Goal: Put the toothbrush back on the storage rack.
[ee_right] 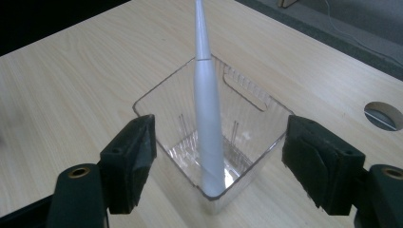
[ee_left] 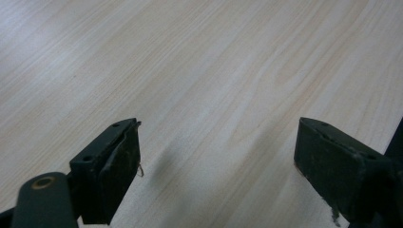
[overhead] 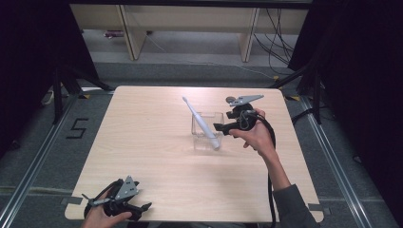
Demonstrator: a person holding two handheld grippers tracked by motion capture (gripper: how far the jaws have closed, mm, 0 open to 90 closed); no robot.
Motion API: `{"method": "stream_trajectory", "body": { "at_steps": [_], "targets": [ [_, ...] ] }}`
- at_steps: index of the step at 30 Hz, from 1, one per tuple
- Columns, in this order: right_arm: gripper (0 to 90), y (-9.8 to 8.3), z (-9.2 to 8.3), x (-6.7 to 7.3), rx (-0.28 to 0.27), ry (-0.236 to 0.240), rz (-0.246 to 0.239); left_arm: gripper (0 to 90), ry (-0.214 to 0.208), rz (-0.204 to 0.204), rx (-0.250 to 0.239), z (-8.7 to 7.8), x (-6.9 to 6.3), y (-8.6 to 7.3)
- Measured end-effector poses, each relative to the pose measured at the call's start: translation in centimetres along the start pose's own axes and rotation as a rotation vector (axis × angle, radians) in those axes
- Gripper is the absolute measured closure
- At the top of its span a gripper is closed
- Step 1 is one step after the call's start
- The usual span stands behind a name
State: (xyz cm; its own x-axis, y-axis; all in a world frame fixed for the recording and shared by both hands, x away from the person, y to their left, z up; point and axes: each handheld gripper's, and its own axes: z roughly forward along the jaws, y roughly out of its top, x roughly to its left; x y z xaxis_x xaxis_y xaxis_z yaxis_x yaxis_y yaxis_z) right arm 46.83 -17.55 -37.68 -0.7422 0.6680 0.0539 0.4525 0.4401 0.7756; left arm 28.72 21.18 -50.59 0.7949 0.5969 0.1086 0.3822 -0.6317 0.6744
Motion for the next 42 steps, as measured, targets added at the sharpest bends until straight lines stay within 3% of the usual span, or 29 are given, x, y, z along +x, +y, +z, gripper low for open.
{"method": "stream_trajectory", "body": {
  "at_steps": [13,17,24,33,34,36,42],
  "targets": [
    [25.1,-1.2,-1.1,-0.1,-0.005,-0.030,-0.011,15.1,0.001,0.004,-0.003,-0.1,0.0,0.1],
    [23.5,-1.6,-1.2,-0.1,-0.003,-0.027,0.018,15.1,0.002,-0.005,-0.009,-0.1,-0.2,0.1],
    [20.7,-2.3,-1.6,0.2,0.003,-0.047,0.019,15.1,0.001,0.005,-0.006,-0.1,0.0,0.1],
    [19.5,-3.5,-2.0,0.3,0.007,-0.056,-0.002,15.0,0.001,0.005,-0.006,-0.2,0.0,0.1],
    [19.5,-3.6,-2.0,0.5,0.001,-0.063,0.018,15.0,0.001,0.005,-0.006,-0.2,0.0,0.1],
    [19.2,-3.7,-2.1,0.3,0.003,-0.066,-0.008,15.1,0.003,0.001,-0.007,-0.2,-0.1,0.1],
    [19.1,-4.3,-2.3,0.9,0.015,-0.059,0.020,15.0,0.004,-0.003,-0.008,-0.2,0.0,0.1]
  ]
}}
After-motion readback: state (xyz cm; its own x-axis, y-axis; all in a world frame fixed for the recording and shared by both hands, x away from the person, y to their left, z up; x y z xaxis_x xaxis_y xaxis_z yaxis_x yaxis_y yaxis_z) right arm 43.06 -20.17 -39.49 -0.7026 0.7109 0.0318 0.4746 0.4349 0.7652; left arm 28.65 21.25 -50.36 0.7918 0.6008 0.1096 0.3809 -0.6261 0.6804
